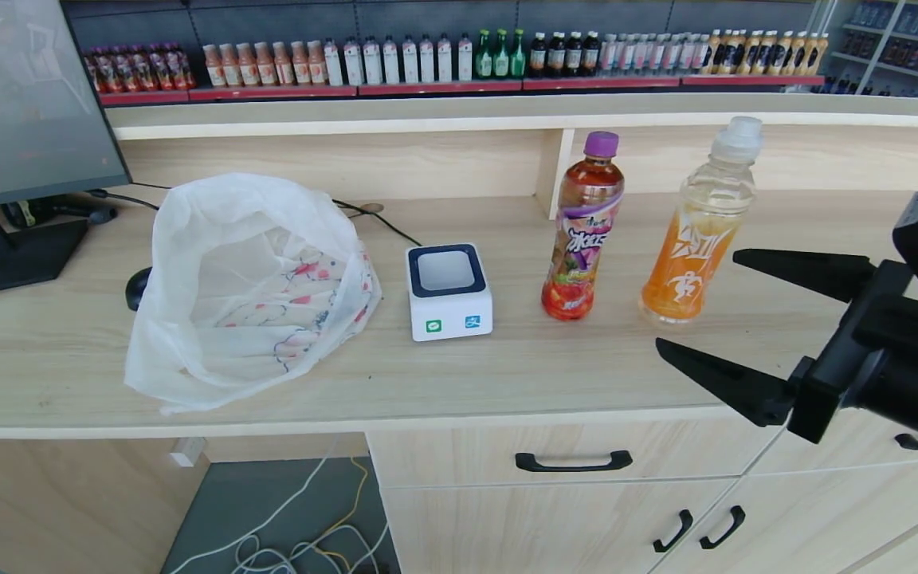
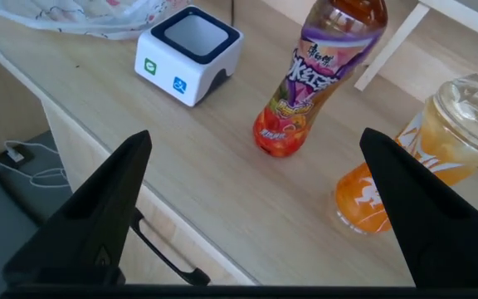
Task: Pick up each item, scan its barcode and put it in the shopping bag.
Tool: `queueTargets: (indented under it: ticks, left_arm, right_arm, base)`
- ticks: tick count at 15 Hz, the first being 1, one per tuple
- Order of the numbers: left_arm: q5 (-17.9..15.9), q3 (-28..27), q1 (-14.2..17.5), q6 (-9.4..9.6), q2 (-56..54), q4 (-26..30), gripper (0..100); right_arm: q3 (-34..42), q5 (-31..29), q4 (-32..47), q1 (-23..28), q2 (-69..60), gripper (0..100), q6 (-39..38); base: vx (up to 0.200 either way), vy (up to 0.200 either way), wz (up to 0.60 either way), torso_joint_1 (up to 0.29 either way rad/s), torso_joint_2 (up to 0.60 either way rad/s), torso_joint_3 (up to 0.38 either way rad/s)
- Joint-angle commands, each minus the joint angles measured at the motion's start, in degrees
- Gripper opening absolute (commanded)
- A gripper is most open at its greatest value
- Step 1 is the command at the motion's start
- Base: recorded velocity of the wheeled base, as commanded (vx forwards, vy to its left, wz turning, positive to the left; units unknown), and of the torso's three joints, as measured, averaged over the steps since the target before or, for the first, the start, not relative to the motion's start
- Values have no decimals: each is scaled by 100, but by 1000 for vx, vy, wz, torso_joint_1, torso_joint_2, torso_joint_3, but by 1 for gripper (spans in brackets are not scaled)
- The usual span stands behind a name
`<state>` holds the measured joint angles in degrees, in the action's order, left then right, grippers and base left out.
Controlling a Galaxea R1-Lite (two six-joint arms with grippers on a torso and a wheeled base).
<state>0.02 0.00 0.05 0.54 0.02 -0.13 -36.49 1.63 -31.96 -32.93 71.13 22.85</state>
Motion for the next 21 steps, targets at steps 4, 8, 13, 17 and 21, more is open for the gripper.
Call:
queueTargets:
  ticks: [4,8,13,17,21]
  left_arm:
    - [6,0,4,-1,-2,5,100]
    - [6,0,4,-1,-2,-4,100]
    - [-2,0,4,-1,-2,-4,100]
    - [-2,0,4,-1,-2,5,100]
    - [-2,0,4,-1,-2,-4,100]
  right_arm:
    - [-104,-585,-574,-161,612,100,-26]
    - [-210,-1104,-1497,-170,1280,100,-606]
    - [-500,-1491,-2270,-258,1957,100,-1160]
    - [-570,-1754,-3053,-258,2546,100,-1309]
    - [-570,-2202,-3861,-258,2994,100,-1520]
  base:
    - [0,0,0,0,0,0]
    - [0,0,0,0,0,0]
    - [0,0,0,0,0,0]
    - [0,0,0,0,0,0]
    - [0,0,0,0,0,0]
